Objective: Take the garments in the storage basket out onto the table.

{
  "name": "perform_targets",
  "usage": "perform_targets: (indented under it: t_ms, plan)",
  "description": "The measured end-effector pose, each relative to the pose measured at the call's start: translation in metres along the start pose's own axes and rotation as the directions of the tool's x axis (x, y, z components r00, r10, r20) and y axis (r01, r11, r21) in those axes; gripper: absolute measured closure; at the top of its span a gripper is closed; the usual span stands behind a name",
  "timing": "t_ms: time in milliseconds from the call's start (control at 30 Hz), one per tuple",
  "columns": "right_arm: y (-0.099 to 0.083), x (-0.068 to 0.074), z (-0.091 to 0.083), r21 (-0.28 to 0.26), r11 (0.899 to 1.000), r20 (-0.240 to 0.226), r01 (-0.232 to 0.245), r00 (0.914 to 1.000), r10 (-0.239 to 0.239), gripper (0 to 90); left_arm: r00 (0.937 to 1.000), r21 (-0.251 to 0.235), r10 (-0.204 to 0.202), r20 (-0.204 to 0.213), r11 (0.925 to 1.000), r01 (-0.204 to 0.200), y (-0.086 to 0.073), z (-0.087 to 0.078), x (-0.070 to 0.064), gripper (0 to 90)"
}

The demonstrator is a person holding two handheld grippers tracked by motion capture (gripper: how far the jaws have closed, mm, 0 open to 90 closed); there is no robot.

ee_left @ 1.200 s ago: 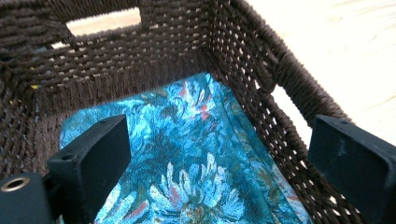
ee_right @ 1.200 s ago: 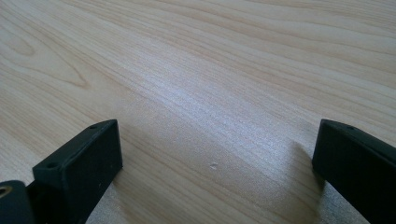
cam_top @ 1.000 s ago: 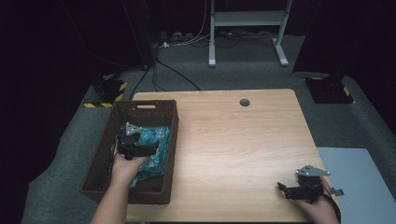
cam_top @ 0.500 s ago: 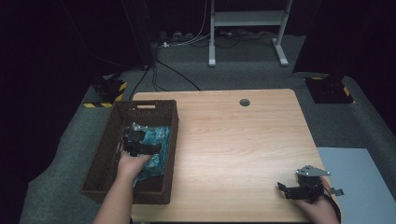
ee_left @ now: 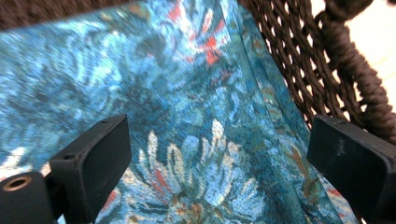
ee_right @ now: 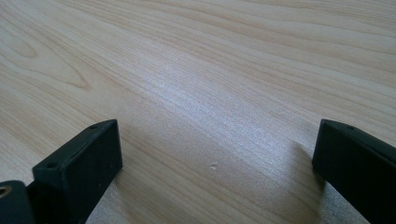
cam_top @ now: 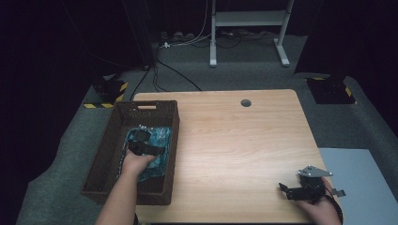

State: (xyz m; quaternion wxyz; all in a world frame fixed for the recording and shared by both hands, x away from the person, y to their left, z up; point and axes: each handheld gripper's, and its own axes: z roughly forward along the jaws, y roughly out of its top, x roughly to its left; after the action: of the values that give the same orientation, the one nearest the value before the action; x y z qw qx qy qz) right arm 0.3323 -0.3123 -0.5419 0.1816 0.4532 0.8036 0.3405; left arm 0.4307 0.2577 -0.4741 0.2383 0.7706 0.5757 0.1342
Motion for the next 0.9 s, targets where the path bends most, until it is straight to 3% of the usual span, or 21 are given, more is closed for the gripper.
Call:
perform_targets:
  t_ms: [500, 800, 900]
  plan:
    - [0.000, 0.000, 0.000, -0.001, 1.000, -0.001, -0.001, 1.0000, 0.001, 1.2, 0.9984, 0.142, -0.020, 0.054, 0.9899, 0.012, -0.003, 0.024, -0.002, 6.0]
    - [0.000, 0.000, 0.000, -0.001, 1.000, -0.003, -0.001, 1.0000, 0.001, 1.2, 0.9980, 0.192, -0.011, 0.062, 0.9814, -0.001, -0.005, 0.033, -0.005, 4.0]
    - [0.000, 0.000, 0.000, -0.001, 1.000, -0.002, -0.001, 1.0000, 0.001, 1.3, 0.9988, 0.201, 0.014, 0.048, 0.9794, -0.023, -0.004, 0.034, -0.006, 4.4]
